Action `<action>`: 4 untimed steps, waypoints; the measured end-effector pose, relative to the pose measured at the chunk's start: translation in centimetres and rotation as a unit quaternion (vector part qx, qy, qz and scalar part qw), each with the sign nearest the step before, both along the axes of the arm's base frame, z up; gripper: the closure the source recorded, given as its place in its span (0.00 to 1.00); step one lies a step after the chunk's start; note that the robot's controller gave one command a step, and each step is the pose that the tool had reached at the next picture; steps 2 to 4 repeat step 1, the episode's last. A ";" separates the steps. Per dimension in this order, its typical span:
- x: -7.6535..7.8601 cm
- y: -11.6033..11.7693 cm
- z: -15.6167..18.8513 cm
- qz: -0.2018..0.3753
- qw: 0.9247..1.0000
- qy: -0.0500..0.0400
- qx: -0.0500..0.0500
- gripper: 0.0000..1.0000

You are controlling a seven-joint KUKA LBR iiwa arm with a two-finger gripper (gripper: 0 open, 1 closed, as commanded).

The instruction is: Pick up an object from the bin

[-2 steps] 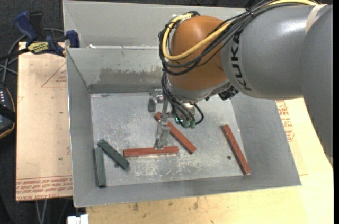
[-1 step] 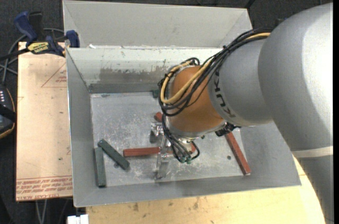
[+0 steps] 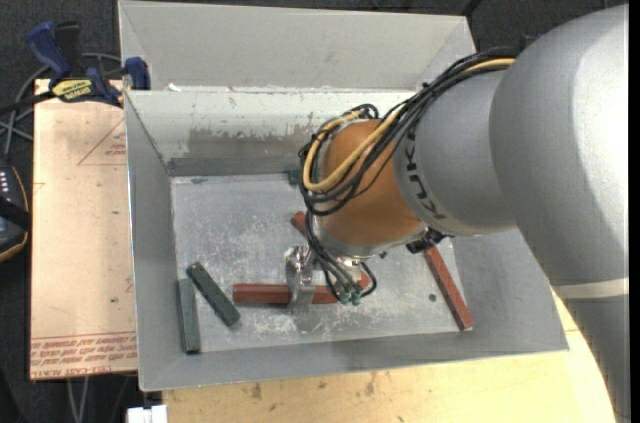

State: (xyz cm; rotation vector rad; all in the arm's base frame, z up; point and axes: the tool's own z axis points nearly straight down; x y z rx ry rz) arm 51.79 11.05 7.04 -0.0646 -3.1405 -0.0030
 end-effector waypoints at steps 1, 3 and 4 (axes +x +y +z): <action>0.0 -0.9 14.6 0.040 0.999 -0.005 0.000 1.00; 0.0 -0.9 14.6 0.040 0.999 -0.005 0.000 1.00; 0.0 -0.9 14.6 0.040 0.999 -0.005 0.000 1.00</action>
Offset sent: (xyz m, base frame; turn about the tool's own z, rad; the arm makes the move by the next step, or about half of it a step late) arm -0.0020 -0.0091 0.1418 -0.0807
